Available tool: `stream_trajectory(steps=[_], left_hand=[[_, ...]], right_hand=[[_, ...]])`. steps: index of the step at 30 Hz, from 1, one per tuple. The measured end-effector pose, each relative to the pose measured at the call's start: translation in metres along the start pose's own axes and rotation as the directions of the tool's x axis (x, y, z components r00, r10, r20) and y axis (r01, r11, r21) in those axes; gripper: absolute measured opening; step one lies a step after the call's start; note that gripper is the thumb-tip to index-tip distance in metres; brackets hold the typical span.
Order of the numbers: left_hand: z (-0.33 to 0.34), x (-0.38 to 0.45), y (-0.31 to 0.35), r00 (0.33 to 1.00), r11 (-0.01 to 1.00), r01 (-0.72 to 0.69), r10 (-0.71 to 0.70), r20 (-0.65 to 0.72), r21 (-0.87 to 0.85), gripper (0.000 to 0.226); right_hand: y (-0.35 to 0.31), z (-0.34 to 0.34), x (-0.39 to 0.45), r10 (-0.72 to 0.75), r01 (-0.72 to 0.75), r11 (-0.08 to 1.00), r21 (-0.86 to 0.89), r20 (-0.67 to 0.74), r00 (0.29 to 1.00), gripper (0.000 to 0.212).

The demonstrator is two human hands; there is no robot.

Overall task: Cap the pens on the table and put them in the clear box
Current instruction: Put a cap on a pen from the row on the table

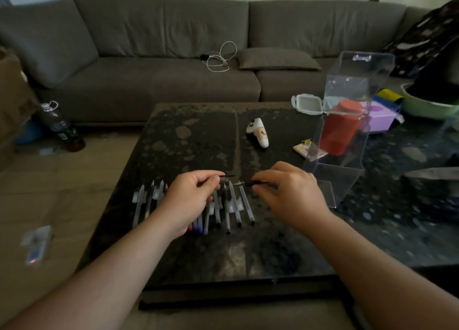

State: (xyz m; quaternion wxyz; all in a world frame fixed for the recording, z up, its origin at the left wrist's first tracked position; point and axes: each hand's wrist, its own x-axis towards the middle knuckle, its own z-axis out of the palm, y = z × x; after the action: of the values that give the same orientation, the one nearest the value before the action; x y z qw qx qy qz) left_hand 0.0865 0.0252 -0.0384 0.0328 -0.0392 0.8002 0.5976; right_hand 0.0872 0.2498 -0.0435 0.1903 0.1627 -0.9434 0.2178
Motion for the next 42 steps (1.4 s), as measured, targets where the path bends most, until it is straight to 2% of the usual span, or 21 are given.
stream_trajectory(steps=[5,12,19,26,30,35,42], left_hand=[[0.006,-0.002,0.003,0.999,1.000,-0.015,0.016,-0.038,0.026,0.022],[0.010,-0.006,0.005,1.000,1.000,-0.007,0.007,-0.008,0.029,0.022],[0.013,-0.010,0.005,1.000,1.000,-0.022,0.022,-0.010,0.001,0.021],[0.019,-0.013,0.005,0.999,1.000,-0.018,0.019,0.030,-0.023,0.023],[0.016,-0.012,0.000,0.990,0.987,-0.140,0.139,0.011,0.085,0.020],[0.008,-0.010,-0.006,0.963,0.905,-0.243,0.269,-0.026,0.350,0.020],[0.010,-0.005,-0.004,0.937,0.858,-0.293,0.346,-0.054,0.422,0.020]], right_hand=[[0.007,0.002,-0.001,0.070,-0.070,0.997,0.045,-0.011,0.997,0.021],[0.012,0.002,0.000,0.084,-0.084,0.991,0.106,0.002,0.996,0.019],[0.011,0.001,0.002,0.078,-0.080,0.993,0.090,0.025,0.997,0.019],[0.004,0.004,0.003,0.030,-0.042,0.993,0.108,0.113,0.993,0.016],[0.000,0.005,0.004,0.055,-0.072,0.990,0.121,0.139,0.989,0.017],[-0.003,0.002,0.005,0.068,-0.084,0.990,0.113,0.139,0.988,0.017],[-0.008,0.001,0.004,0.055,-0.068,0.995,0.072,0.173,0.983,0.012]])
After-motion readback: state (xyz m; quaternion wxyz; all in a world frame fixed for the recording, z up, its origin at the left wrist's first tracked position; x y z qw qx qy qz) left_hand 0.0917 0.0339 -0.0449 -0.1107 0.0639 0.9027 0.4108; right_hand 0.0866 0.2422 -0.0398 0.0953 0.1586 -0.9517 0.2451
